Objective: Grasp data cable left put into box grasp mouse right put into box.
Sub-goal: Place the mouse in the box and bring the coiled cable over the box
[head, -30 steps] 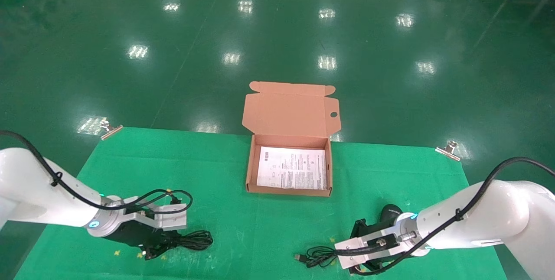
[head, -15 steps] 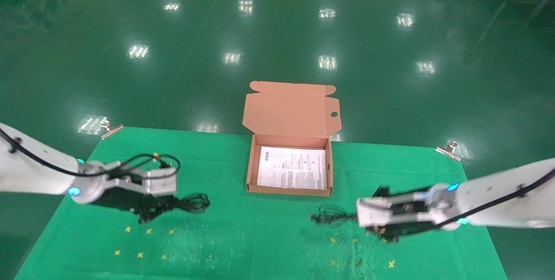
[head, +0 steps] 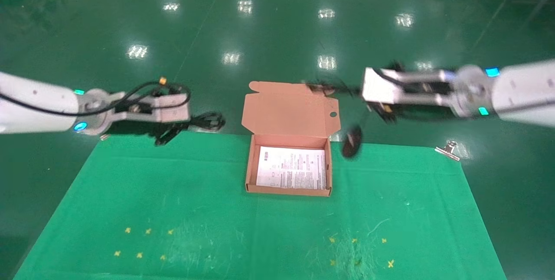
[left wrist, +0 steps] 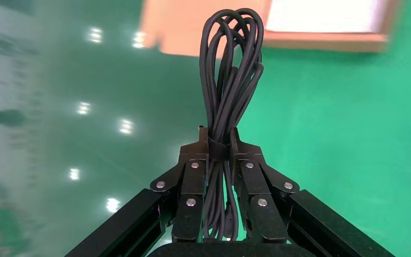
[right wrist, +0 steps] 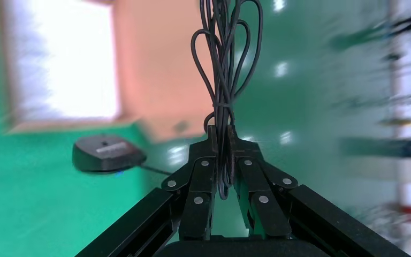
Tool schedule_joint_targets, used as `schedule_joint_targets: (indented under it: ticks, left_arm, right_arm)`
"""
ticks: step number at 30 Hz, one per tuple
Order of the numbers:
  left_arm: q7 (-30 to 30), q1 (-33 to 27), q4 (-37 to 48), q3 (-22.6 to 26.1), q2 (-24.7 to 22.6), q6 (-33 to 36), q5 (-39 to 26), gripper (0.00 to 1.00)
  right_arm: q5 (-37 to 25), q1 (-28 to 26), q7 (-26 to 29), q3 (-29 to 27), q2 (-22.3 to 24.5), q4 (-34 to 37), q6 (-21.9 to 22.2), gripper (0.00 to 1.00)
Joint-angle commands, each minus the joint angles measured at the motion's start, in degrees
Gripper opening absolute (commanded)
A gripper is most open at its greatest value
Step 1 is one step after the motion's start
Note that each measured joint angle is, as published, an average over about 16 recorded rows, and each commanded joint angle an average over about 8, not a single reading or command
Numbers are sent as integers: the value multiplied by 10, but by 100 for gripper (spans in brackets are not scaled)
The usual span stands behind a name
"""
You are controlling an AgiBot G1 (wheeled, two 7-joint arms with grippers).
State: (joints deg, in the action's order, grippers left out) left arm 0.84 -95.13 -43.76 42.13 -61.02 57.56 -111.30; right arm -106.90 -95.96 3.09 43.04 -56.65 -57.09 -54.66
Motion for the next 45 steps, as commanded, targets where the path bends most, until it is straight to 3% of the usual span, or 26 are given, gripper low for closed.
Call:
schedule_joint_targets:
  ticks: [1,8,15,28,45]
  left_arm:
    - [4,-7,-7,-1,-7,-17,-8,0]
    - [16,-31,2,-6,-30,-60,-25,0]
    - [19,-41,1,-12,-33,-74,-25,0]
    - [47,-18,-17,3,-11,-64,-60,0]
    - [176,-4,-71,23,15,-57,-176,0]
  right_arm:
    - [-3,-23,-6,-4,-23,10,12,0]
    - [14,-92,-85,-10,-120,129,54,0]
    - [27,-129,-138,-14,-170,214,68,0]
    - [29,-99,-134,-6,-179,214,60,0]
    - [52,-48,-114,51,-214,226,80,0]
